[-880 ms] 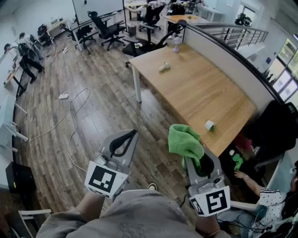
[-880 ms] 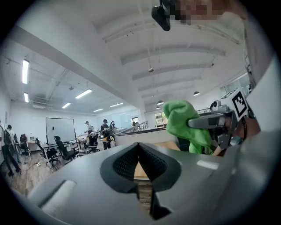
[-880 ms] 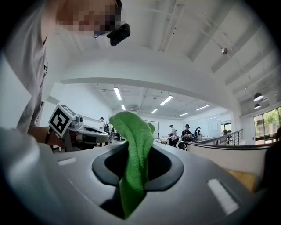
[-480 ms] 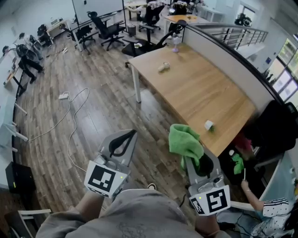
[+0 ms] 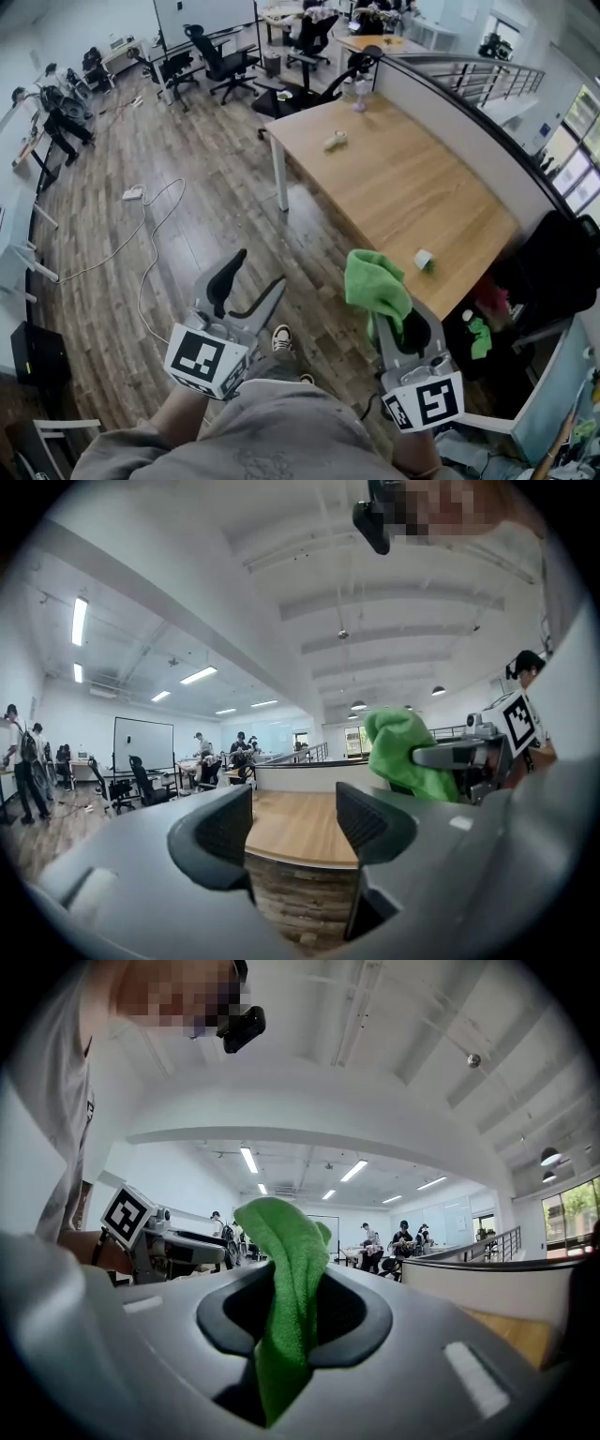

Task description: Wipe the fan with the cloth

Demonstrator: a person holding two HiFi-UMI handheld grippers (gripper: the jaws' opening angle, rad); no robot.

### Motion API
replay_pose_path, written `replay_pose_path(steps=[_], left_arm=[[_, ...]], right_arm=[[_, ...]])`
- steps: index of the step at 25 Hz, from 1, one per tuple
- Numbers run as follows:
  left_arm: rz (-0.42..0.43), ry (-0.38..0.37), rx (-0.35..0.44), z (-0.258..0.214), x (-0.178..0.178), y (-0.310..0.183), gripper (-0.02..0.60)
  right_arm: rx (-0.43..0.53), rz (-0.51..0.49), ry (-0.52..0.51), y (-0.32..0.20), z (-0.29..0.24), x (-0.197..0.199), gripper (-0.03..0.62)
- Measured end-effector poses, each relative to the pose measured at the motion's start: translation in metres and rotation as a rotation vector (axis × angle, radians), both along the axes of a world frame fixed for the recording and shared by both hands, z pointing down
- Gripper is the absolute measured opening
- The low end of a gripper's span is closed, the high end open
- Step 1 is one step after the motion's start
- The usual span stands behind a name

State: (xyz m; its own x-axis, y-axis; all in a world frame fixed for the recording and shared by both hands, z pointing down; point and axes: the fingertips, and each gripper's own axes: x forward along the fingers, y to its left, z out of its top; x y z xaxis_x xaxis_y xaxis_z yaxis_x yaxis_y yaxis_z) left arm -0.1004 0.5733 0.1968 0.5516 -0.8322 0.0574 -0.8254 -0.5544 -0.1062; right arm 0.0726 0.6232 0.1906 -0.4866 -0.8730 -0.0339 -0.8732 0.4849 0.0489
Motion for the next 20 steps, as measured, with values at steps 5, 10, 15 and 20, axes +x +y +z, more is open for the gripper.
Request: replay_pose_path(steps=[5, 10, 15, 20], left_arm=[[-0.026, 0.013, 0.005, 0.001, -0.003, -0.015, 0.279], [-0.031, 0.015, 0.004, 0.008, -0.008, -0.046, 0.279], [-0.023, 0.013, -0.002, 0.015, -0.011, -0.089, 0.279], [-0.007, -0.003, -0.018, 0.018, -0.017, -0.147, 0.281]], right_arm=[[0.0, -0.006, 0.002, -0.016, 0.002, 0.0, 0.097], [-0.012, -0.003, 0.013, -0.047, 0.011, -0.005, 0.098], [-0.028, 0.016, 0.02, -0.09, 0.018, -0.006, 0.098], [-0.06, 0.034, 0.024, -0.145, 0.024, -0.012, 0.098]])
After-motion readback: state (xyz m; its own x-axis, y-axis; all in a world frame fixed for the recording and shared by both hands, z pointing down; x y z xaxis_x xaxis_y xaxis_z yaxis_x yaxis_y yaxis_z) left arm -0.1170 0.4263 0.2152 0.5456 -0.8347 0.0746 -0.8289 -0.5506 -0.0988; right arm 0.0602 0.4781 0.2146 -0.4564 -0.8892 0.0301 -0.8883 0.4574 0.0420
